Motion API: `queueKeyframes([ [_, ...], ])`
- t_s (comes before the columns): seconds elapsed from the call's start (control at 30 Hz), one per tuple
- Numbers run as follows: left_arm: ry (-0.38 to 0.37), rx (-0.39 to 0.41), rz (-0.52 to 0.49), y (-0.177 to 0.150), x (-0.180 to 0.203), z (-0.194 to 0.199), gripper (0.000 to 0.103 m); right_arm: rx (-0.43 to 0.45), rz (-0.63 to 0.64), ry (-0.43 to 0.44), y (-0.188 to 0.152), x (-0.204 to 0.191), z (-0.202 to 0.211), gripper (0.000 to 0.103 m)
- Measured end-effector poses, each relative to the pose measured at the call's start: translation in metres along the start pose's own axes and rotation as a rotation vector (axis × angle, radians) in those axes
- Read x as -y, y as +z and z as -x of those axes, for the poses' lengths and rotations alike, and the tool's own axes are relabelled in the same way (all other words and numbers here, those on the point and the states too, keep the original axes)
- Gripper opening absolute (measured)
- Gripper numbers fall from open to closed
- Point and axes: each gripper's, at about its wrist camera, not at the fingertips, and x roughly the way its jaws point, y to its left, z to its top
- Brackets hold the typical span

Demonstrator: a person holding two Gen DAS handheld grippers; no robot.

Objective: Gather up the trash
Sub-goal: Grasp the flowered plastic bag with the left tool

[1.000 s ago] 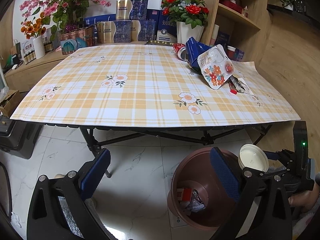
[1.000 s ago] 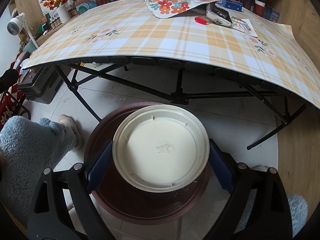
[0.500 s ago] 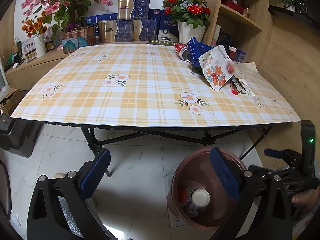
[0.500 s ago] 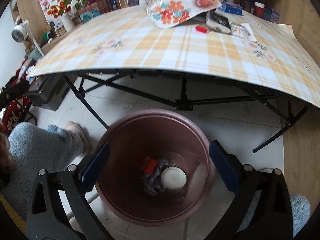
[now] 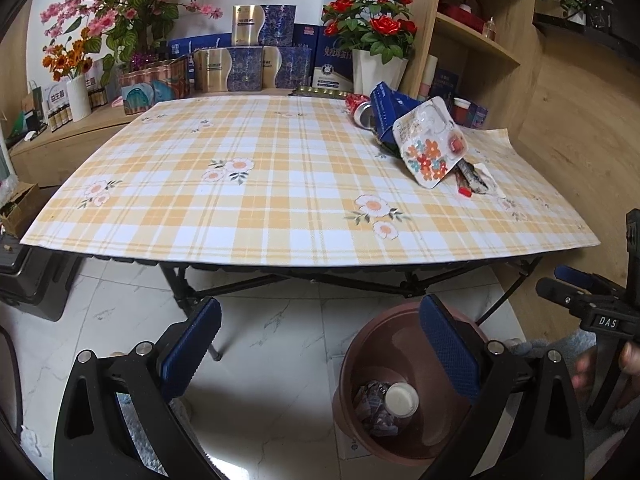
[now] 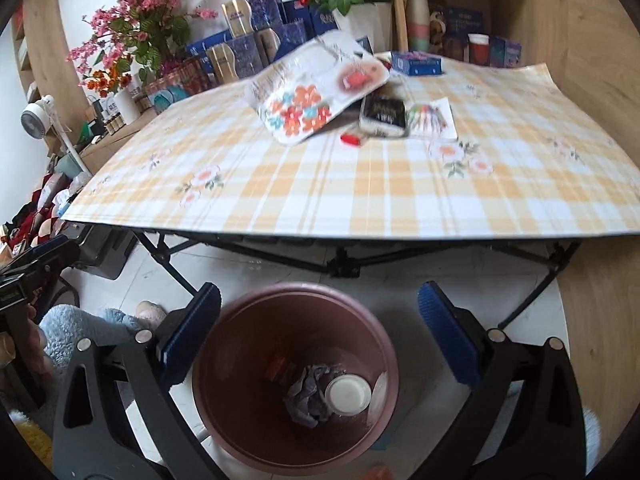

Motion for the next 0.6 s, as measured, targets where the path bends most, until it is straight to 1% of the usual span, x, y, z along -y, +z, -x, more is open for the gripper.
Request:
queueKeyframes([
  [0.13, -0.011, 0.000, -0.047, 0.008, 0.011, -0.007, 0.097, 0.013, 0.056, -0.037, 0.014, 0.002, 0.004, 0.097],
  [0.27, -0.029, -0.005, -0.096, 0.019, 0.023, -0.014, 0.097, 0.007, 0.066, -0.038, 0.030, 0.011, 0.002, 0.097],
  [0.37, -0.065, -0.017, -0.106, 0.031, 0.030, -0.021, 0.097, -0.010, 0.061, -0.043, 0.038, 0.015, -0.001, 0.097],
  [0.47, -0.106, -0.028, -0.101, 0.050, 0.038, -0.032, 0.097, -0.019, 0.079, -0.101, 0.044, 0.018, -0.005, 0.097],
  [0.6, -0.163, -0.036, -0.090, 0.078, 0.050, -0.049, 0.097, -0.048, 0.079, -0.123, 0.050, 0.026, -0.013, 0.097],
])
